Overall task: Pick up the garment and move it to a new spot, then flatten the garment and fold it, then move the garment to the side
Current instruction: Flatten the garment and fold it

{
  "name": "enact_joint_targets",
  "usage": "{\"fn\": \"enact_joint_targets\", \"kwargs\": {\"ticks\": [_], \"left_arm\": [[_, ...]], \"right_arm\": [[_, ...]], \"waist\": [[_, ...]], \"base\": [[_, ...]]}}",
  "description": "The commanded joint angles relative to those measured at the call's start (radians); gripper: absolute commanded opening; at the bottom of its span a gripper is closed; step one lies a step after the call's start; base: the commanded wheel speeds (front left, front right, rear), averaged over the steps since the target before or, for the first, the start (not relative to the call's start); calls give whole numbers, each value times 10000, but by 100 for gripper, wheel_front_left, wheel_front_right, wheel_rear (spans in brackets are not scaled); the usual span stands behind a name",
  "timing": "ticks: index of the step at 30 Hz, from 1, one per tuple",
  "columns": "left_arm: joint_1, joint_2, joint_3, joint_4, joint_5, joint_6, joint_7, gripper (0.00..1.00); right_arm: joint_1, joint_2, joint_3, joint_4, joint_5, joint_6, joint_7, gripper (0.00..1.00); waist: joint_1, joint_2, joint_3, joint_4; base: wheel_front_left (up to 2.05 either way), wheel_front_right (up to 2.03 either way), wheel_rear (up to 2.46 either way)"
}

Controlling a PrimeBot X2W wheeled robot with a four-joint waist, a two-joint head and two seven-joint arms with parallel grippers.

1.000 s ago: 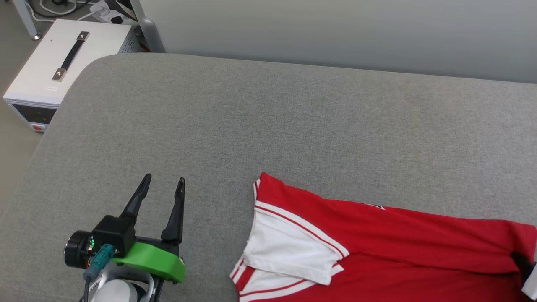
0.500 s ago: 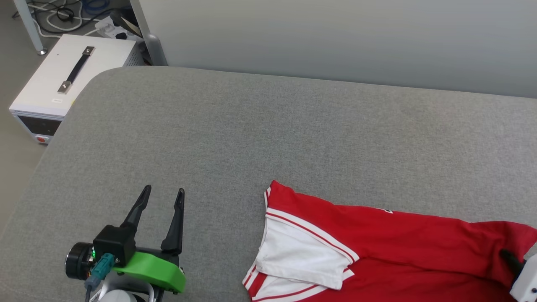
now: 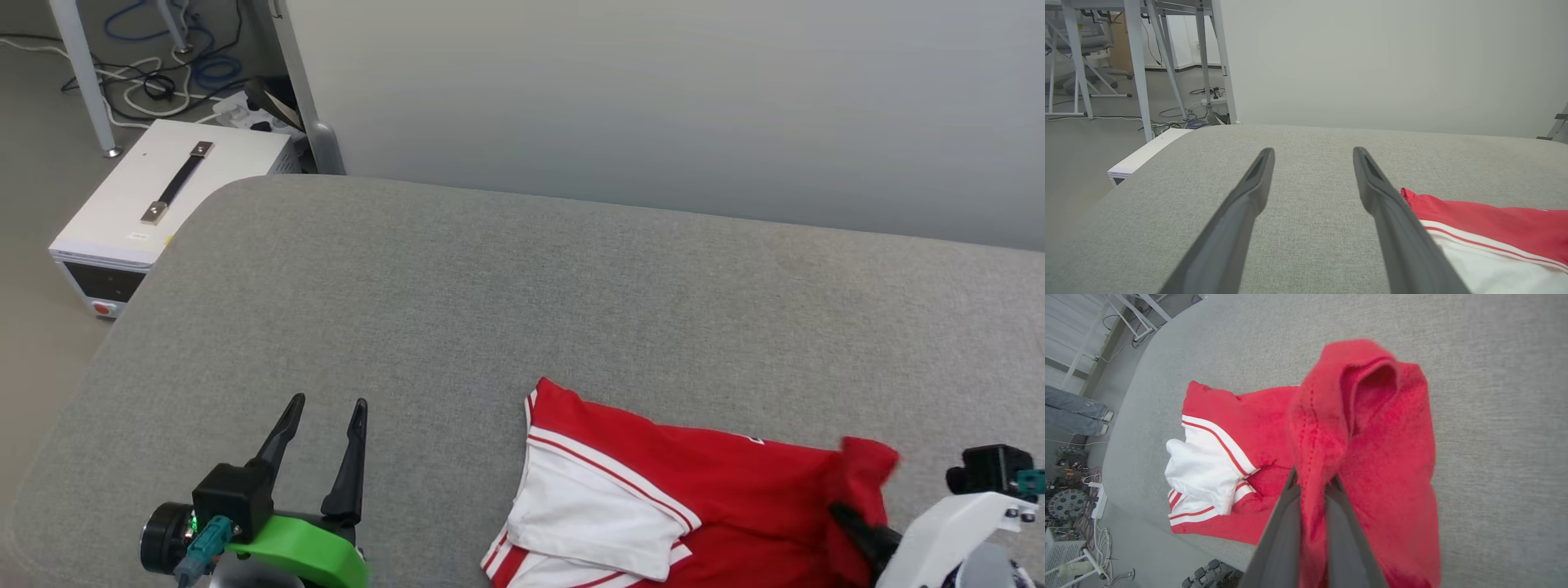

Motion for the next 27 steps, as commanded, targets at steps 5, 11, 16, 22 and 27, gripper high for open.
{"fn": "enact_joint_targets", "kwargs": {"ticks": [5,11,16,22,27], "left_arm": [[250,-15,62,152,-146,-28,-57,100],[194,54,137,197,-207,-28,-57,100],[57,85,180,191,-220,-28,-57,100],[-177,50,60,273,-230,-28,-57,100],[-270,16,73,315,-265,-28,-57,100]], "right_arm": [[-225,964,526,-446,444,-6,413,0],[-747,1381,1437,-175,1163,-6,162,0],[-1316,1393,2447,808,2172,-6,-1038,0],[-2060,1395,3439,2039,2564,-6,-2119,0],[-2595,1396,3776,3272,2238,-6,-2924,0]], "waist": [[0,0,-138,298],[0,0,-91,570],[0,0,27,854],[0,0,211,1176],[0,0,387,1368]], "base": [[0,0,0],[0,0,0],[0,0,0],[0,0,0],[0,0,0]]}}
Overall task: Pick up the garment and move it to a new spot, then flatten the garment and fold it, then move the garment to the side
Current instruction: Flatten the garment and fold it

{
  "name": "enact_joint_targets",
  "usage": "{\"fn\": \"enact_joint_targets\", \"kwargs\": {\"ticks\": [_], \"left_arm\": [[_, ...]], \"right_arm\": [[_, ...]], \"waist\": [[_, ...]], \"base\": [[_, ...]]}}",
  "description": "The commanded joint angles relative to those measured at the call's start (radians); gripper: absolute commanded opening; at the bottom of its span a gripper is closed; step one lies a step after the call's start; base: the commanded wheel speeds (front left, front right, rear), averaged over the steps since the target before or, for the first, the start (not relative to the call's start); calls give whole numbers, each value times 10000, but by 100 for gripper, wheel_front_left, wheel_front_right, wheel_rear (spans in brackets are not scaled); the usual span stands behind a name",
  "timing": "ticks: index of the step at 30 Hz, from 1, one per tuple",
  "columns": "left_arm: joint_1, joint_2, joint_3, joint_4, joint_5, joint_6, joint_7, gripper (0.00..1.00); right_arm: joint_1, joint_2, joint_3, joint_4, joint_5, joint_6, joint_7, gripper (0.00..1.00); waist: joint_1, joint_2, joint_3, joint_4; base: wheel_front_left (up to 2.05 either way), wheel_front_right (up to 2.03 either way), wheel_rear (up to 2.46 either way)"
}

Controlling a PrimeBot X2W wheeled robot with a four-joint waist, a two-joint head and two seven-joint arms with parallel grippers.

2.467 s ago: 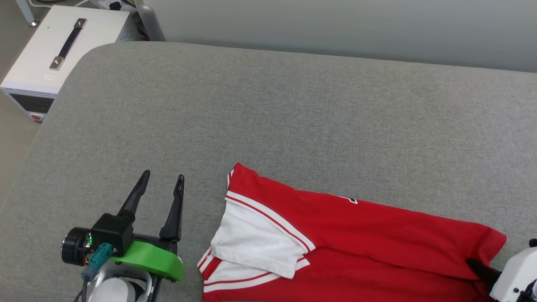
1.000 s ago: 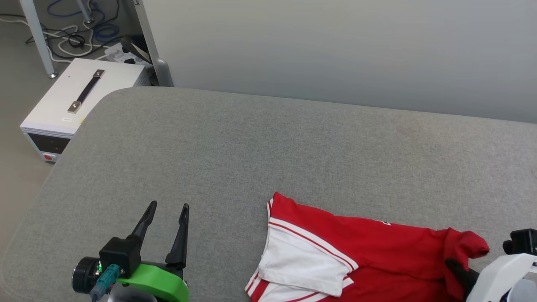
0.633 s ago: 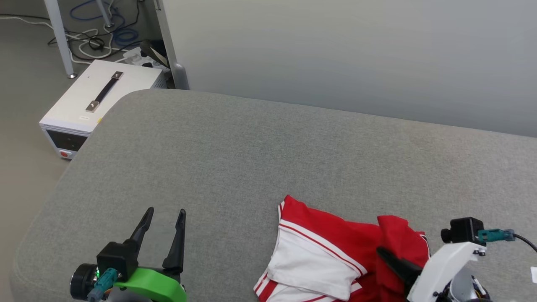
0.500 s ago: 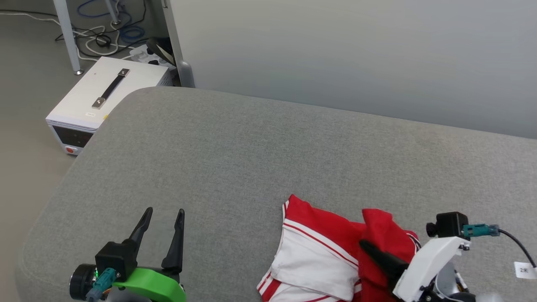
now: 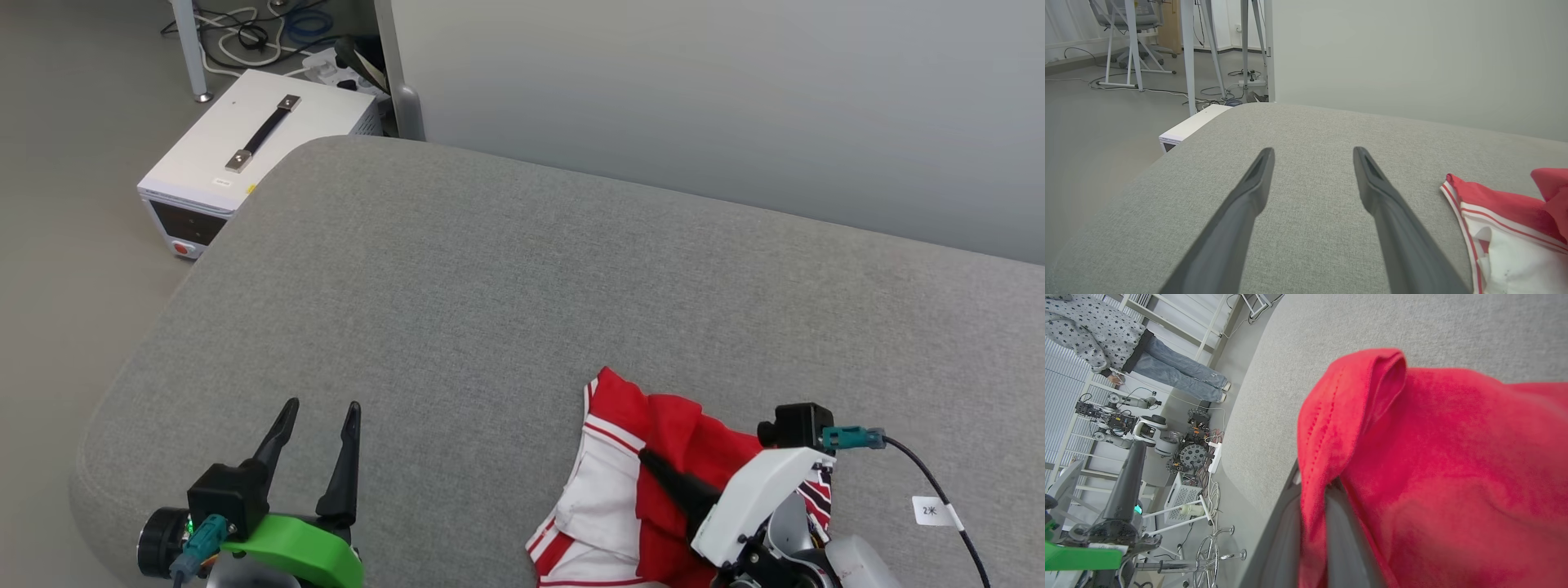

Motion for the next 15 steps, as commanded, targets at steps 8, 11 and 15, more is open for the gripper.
{"fn": "enact_joint_targets", "kwargs": {"ticks": [8,11,15], "left_arm": [[-231,-43,90,83,-91,-29,-57,100],[-231,-63,126,95,-93,-29,-57,100],[-244,-99,113,148,-84,-29,-57,100]], "right_arm": [[-951,-15,841,1476,-214,-4,-731,100],[-1170,-15,1318,1573,4,-4,-895,100],[-1445,-15,1960,1533,647,-4,-1030,100]], "waist": [[0,0,248,220],[0,0,264,216],[0,0,225,194]], "base": [[0,0,0],[0,0,0],[0,0,0]]}}
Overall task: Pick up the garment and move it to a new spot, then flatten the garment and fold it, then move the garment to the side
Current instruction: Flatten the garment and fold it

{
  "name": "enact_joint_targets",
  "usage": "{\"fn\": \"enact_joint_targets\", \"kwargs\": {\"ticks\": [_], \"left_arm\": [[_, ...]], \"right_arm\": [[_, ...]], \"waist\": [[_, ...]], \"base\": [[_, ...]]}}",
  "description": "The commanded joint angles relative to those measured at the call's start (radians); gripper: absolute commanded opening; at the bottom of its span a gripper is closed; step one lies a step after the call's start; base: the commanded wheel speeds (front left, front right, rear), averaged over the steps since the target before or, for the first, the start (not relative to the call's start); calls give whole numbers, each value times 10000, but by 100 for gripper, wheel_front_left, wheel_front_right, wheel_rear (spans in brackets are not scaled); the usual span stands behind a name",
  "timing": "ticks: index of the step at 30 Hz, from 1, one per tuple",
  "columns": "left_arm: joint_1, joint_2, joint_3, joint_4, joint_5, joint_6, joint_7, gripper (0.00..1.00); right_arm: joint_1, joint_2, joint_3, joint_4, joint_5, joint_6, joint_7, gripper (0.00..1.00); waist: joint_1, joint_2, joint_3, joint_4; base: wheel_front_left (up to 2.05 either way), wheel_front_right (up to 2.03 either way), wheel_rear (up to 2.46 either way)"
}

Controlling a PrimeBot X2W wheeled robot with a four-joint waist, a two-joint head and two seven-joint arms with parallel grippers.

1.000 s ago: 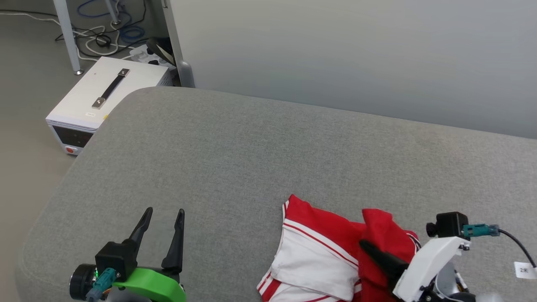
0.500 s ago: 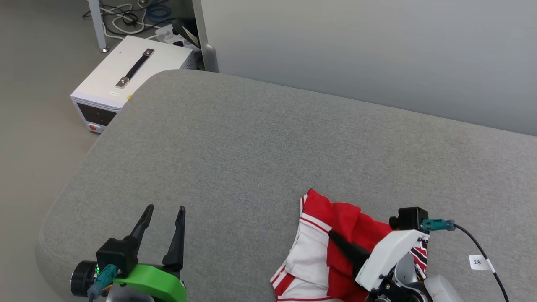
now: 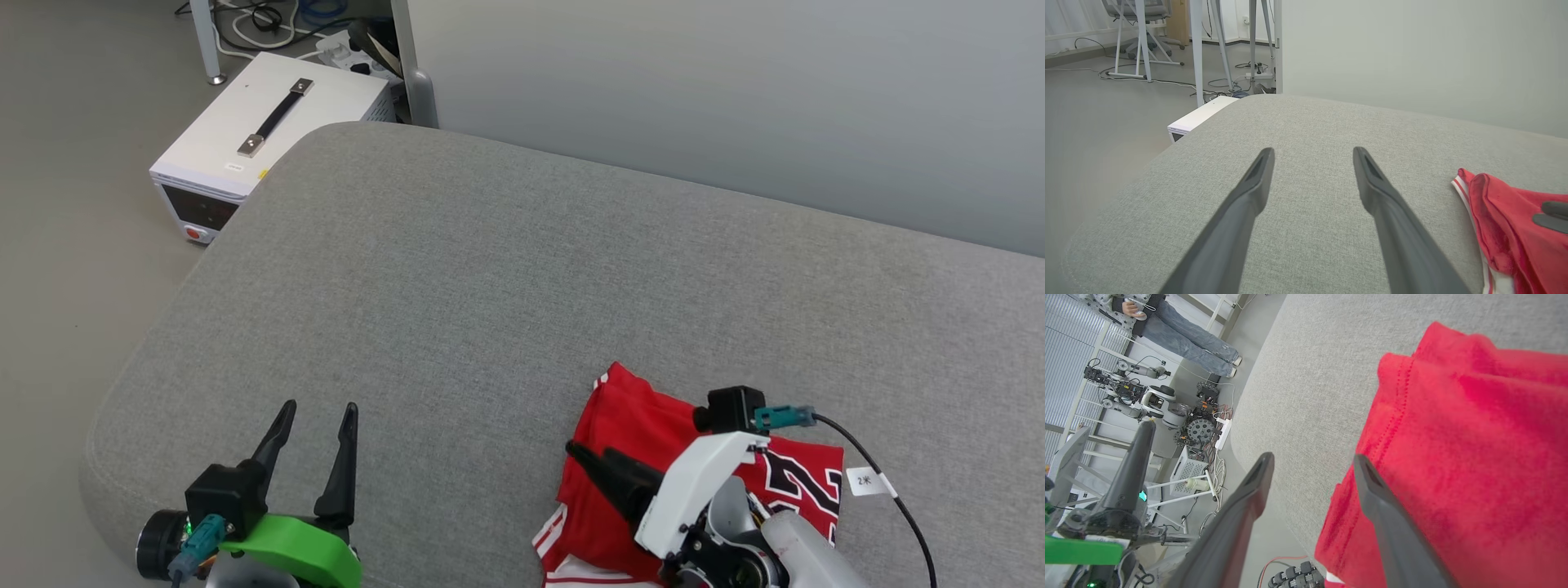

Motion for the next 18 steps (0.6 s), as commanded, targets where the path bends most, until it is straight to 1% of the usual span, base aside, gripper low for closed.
{"fn": "enact_joint_targets", "kwargs": {"ticks": [1,4,6,9,12,14,17,18], "left_arm": [[-238,-59,-4,37,-49,-29,-57,100],[-263,-82,-78,20,-41,-29,-57,100],[-251,-109,-127,3,-40,-29,-57,100],[-228,-147,-205,-30,-65,-29,-57,100],[-225,-176,-234,-104,-164,-29,-57,100],[-234,-199,-285,-158,-238,-29,-57,100],[-275,-240,-372,-257,-379,-29,-57,100],[-286,-246,-380,-292,-415,-29,-57,100]], "right_arm": [[-239,-17,144,9,152,-4,-110,100],[-495,-17,254,139,114,-4,-283,100],[-687,-17,224,228,-278,-4,-431,100],[-913,-17,-46,228,-1117,-4,-656,100],[-1098,-125,-290,-72,-2221,-4,-897,100],[-1129,-459,-498,-399,-2882,-4,-1179,100],[-1155,-1482,-670,-834,-4454,-4,-1877,100],[-1128,-1723,-756,-946,-4823,-4,-2101,100]], "waist": [[0,0,-27,-22],[0,0,-76,-66],[0,0,-122,-118],[0,0,-206,-236],[0,0,-297,-406],[0,0,-327,-531],[0,0,-392,-753],[0,0,-410,-829]], "base": [[0,0,0],[0,0,0],[0,0,0],[0,0,0],[0,0,0],[0,0,0],[0,0,0],[0,0,0]]}}
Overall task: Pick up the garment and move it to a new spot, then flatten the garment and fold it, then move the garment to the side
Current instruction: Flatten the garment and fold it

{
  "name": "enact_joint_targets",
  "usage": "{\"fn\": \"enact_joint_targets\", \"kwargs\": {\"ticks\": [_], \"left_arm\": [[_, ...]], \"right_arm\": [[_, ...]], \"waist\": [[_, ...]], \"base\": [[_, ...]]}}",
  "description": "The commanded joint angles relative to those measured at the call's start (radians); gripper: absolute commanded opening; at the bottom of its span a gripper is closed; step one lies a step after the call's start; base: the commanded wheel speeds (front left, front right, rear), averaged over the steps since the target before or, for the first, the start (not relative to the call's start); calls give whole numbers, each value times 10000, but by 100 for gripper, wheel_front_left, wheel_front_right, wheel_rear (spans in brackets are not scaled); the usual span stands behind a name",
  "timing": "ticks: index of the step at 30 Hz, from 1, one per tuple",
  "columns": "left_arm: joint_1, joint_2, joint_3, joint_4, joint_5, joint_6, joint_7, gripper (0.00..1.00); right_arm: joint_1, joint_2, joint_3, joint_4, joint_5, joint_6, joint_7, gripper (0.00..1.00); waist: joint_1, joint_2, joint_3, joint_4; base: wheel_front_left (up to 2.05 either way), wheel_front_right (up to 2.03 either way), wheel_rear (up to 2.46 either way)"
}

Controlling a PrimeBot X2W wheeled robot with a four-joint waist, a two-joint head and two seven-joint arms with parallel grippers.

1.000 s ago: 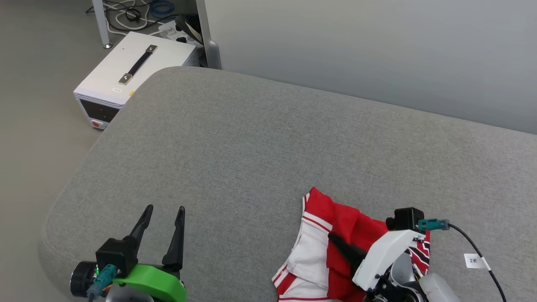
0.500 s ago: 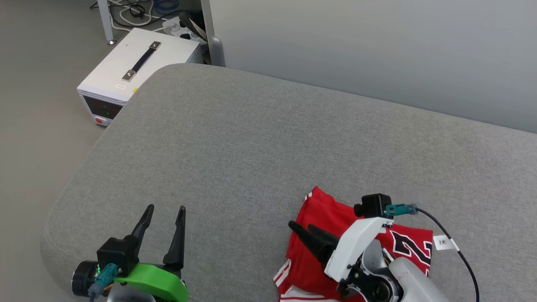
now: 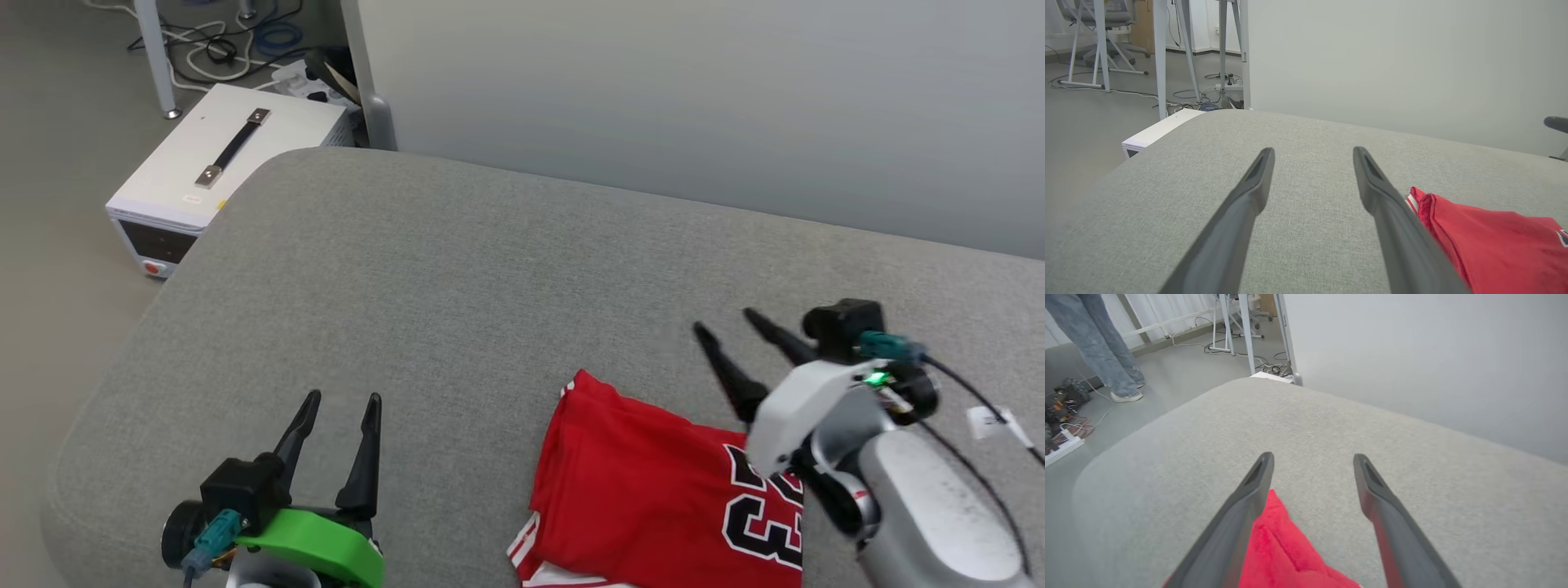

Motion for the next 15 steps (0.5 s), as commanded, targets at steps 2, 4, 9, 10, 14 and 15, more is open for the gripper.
{"fn": "enact_joint_targets", "kwargs": {"ticks": [2,4,9,10,14,15], "left_arm": [[-242,-74,17,-166,-120,-29,-57,100],[-256,-110,69,-327,-229,-29,-57,100],[-162,-78,59,-702,-293,-29,-57,100],[-136,-74,68,-786,-301,-29,-57,100],[-25,-63,99,-1002,-281,-29,-57,100],[-8,-51,80,-1020,-266,-29,-57,100]], "right_arm": [[22,-503,-335,-350,-658,-6,-640,100],[177,-954,-749,-624,-1378,-6,-1234,100],[936,-1145,-1853,-1290,-2034,-6,-2107,100],[1173,-1123,-2112,-1503,-2165,-6,-2258,100],[2172,-684,-3142,-2381,-2397,-6,-2627,100],[2425,-528,-3362,-2614,-2439,-6,-2678,100]], "waist": [[0,0,-122,-356],[0,0,-146,-553],[0,0,-159,-984],[0,0,-147,-1070],[0,0,-62,-1351],[0,0,-38,-1393]], "base": [[0,0,0],[0,0,0],[0,0,0],[0,0,0],[0,0,0],[0,0,0]]}}
